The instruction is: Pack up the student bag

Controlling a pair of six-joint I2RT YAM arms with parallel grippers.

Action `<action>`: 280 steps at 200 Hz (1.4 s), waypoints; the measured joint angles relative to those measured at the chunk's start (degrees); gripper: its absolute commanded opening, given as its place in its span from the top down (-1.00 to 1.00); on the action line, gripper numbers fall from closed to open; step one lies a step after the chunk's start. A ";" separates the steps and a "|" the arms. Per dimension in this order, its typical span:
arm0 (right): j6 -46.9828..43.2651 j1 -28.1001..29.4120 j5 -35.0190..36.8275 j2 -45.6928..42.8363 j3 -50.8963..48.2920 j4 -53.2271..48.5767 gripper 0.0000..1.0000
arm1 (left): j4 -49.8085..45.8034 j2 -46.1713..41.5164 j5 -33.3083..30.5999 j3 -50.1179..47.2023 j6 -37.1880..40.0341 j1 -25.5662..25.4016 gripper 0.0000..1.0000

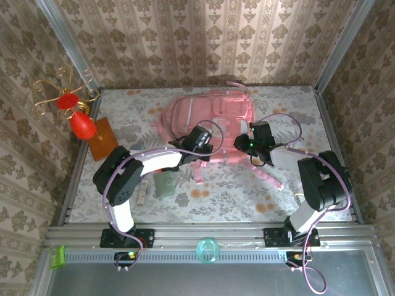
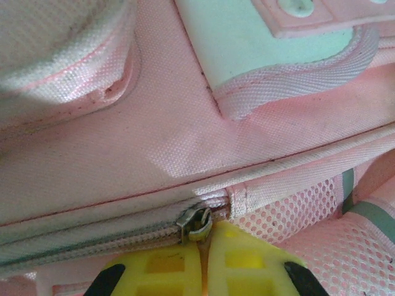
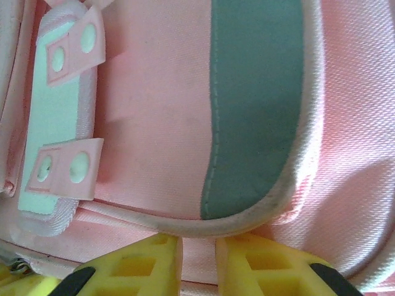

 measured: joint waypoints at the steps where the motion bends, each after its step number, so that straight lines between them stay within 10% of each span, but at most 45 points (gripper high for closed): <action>1: 0.02 0.00 0.00 0.00 0.02 -0.02 0.50 | -0.04 -0.11 0.11 -0.02 0.15 0.09 1.00; 131: 0.81 3.82 0.17 -12.61 -2.64 -5.44 0.02 | 1.29 -3.28 22.32 -2.71 3.39 7.54 1.00; 280: 30.27 10.47 6.54 -3.96 -10.69 16.04 -0.06 | 5.09 -1.49 22.91 -3.37 4.96 3.04 1.00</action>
